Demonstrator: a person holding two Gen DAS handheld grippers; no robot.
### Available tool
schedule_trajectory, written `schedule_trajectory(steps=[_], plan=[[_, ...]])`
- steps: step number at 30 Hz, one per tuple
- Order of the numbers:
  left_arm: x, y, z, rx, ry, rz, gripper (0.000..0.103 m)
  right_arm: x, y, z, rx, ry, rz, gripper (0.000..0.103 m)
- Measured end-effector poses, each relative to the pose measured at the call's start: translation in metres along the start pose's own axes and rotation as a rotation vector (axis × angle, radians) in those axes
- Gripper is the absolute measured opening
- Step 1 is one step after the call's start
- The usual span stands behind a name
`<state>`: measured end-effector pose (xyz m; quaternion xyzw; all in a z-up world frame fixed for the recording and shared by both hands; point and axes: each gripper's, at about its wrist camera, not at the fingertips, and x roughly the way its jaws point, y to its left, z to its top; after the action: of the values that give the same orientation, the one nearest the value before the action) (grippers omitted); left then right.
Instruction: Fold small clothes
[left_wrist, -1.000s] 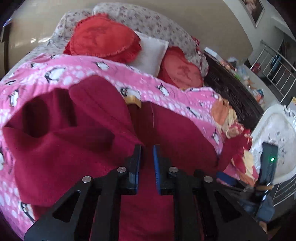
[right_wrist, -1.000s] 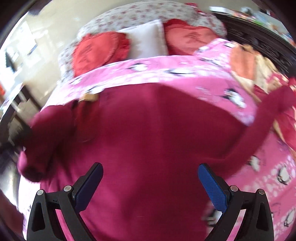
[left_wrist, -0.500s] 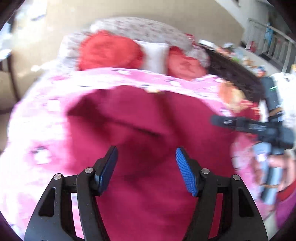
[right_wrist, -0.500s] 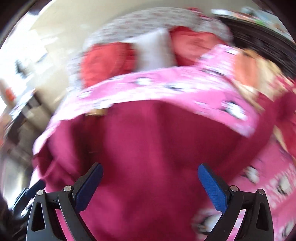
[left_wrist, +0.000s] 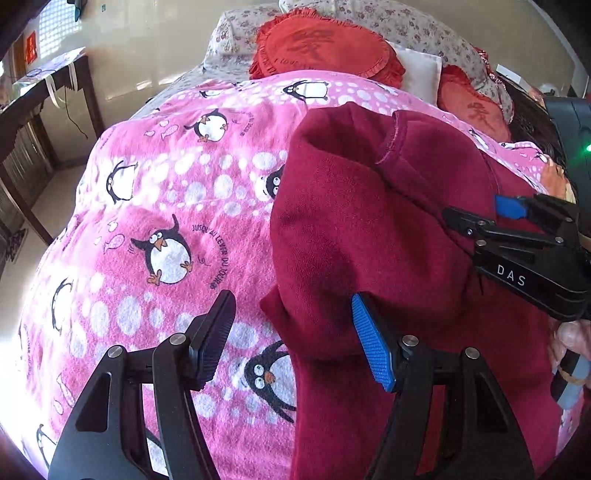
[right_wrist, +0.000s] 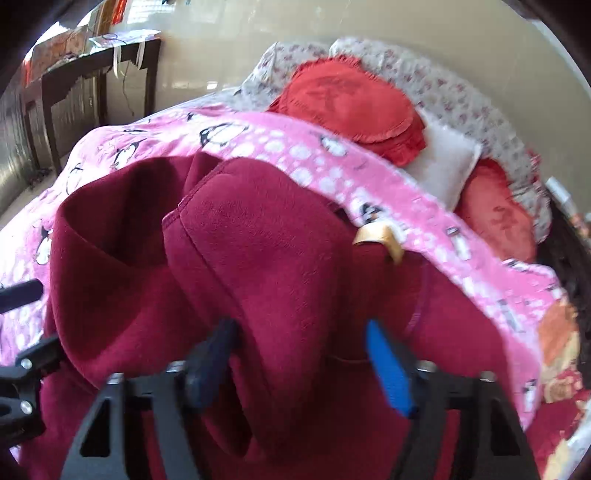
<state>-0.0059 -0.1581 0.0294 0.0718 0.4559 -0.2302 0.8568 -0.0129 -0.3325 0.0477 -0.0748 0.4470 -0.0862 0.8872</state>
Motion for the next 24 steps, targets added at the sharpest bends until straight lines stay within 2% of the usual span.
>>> schedule_trajectory(steps=[1, 2, 3, 4, 7, 10, 11, 13, 14, 17, 19, 22, 24], plan=[[0.002, 0.0, 0.002, -0.002, 0.002, 0.002, 0.066, -0.001, -0.006, -0.002, 0.007, -0.005, 0.01, 0.045], [0.003, -0.001, 0.002, -0.002, 0.002, 0.004, 0.065, -0.006, -0.011, -0.003, 0.02, -0.021, 0.029, 0.034], [0.004, -0.002, 0.004, -0.001, 0.003, 0.006, 0.066, -0.011, -0.015, -0.004, 0.035, -0.03, 0.038, 0.018], [0.004, -0.003, 0.004, -0.001, 0.004, 0.005, 0.065, -0.018, -0.022, -0.006, 0.062, -0.044, 0.047, 0.014], [0.004, -0.004, 0.006, -0.006, 0.006, -0.009, 0.065, -0.057, -0.07, -0.025, 0.241, -0.113, 0.106, 0.012], [0.005, -0.005, 0.007, -0.007, 0.011, -0.013, 0.065, -0.082, -0.106, -0.062, 0.408, -0.127, 0.112, 0.012], [0.005, -0.005, 0.007, -0.014, 0.013, -0.021, 0.065, -0.082, -0.119, -0.077, 0.474, -0.113, 0.117, 0.014], [0.005, -0.007, 0.007, -0.011, 0.012, -0.006, 0.065, -0.073, -0.145, -0.114, 0.6, -0.013, 0.117, 0.047], [0.005, -0.008, 0.006, -0.003, 0.014, -0.002, 0.065, -0.072, -0.155, -0.129, 0.648, 0.016, 0.124, 0.07], [0.003, -0.007, 0.006, -0.008, 0.011, 0.002, 0.065, -0.087, -0.18, -0.155, 0.748, -0.001, 0.117, 0.071], [0.003, -0.005, 0.006, -0.016, 0.01, 0.005, 0.066, -0.104, -0.193, -0.158, 0.784, -0.062, 0.071, 0.071], [0.004, -0.005, 0.004, -0.022, 0.017, 0.011, 0.065, -0.109, -0.2, -0.141, 0.764, -0.095, 0.074, 0.071], [0.004, -0.006, 0.003, -0.02, 0.019, 0.013, 0.065, -0.105, -0.192, -0.119, 0.693, -0.095, 0.08, 0.071]])
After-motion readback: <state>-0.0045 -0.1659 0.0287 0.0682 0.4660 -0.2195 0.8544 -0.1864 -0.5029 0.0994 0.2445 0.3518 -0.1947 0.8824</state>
